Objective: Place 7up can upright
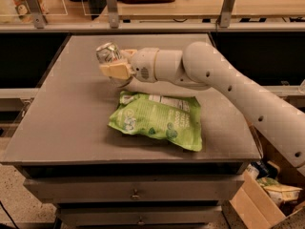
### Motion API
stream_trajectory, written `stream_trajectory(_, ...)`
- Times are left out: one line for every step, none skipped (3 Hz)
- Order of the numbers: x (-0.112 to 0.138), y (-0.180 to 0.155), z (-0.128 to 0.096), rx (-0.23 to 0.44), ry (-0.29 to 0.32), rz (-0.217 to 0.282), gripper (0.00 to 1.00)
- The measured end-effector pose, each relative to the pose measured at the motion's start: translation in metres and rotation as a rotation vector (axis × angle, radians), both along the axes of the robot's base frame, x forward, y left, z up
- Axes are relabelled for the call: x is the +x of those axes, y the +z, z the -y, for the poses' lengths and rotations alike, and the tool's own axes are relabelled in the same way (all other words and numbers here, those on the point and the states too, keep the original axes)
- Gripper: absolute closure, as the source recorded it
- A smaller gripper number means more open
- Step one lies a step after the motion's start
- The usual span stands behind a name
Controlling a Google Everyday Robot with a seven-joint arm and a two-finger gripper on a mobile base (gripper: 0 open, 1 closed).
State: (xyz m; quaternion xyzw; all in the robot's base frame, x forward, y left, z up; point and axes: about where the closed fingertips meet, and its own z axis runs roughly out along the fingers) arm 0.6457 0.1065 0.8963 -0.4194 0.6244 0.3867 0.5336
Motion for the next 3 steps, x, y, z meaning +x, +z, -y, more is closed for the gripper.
stream_trajectory(0.0033, -0.0062, 0.0062, 0.023, 0.004, -0.03, 1.0)
stream_trajectory(0.0051, -0.0105, 0.0101, 0.034, 0.018, -0.051, 1.0)
stream_trajectory(0.0051, -0.0132, 0.0134, 0.038, 0.022, -0.062, 1.0)
